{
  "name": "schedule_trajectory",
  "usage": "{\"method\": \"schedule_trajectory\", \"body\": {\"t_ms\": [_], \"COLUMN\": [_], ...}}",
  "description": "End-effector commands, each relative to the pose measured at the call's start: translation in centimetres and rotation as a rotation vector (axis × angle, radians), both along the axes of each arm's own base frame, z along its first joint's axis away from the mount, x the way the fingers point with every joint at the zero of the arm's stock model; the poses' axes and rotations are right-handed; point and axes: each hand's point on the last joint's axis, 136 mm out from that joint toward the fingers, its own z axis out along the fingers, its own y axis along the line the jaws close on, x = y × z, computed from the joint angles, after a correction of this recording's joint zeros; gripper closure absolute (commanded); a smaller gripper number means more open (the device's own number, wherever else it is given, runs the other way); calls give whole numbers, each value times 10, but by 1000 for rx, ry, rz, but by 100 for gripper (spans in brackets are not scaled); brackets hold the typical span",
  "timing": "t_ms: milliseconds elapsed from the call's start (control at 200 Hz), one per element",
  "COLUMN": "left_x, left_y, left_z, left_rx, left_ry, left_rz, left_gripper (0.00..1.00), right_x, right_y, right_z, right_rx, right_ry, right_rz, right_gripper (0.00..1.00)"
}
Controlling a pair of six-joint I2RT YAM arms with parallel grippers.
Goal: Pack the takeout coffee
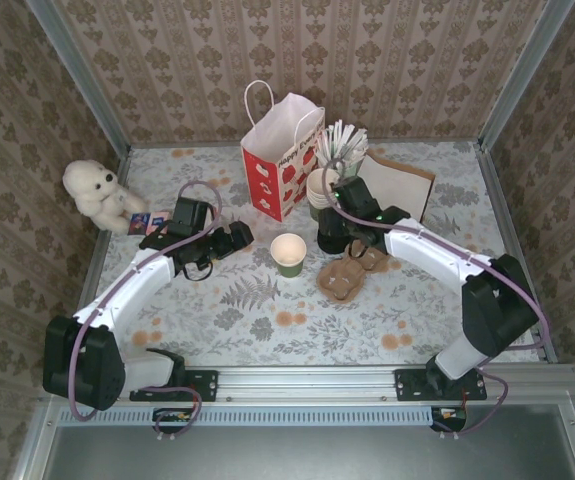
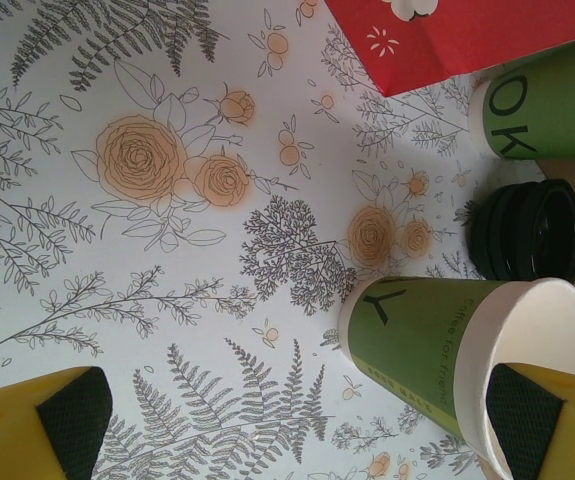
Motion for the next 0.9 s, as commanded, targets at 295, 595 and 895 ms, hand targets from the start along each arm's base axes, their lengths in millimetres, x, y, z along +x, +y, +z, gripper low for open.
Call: {"method": "schedule_trajectory", "body": {"t_ms": [295, 595, 895], "left_x": [-5, -7, -5], "left_y": [3, 6, 5], "left_z": [-2, -7, -9], "left_rx": [34, 40, 43], "left_ry": [-10, 4, 11], "left_rz": [-16, -2, -5], "left_gripper": [0, 0, 0], "right_x": [3, 20, 31], "right_y": [-31, -37, -26], "right_z": [-41, -60, -74], "right_rx": [-8, 20, 17], "right_ry": [104, 120, 152], "right_rz": [-15, -10, 40], "right_gripper": [56, 59, 64]}}
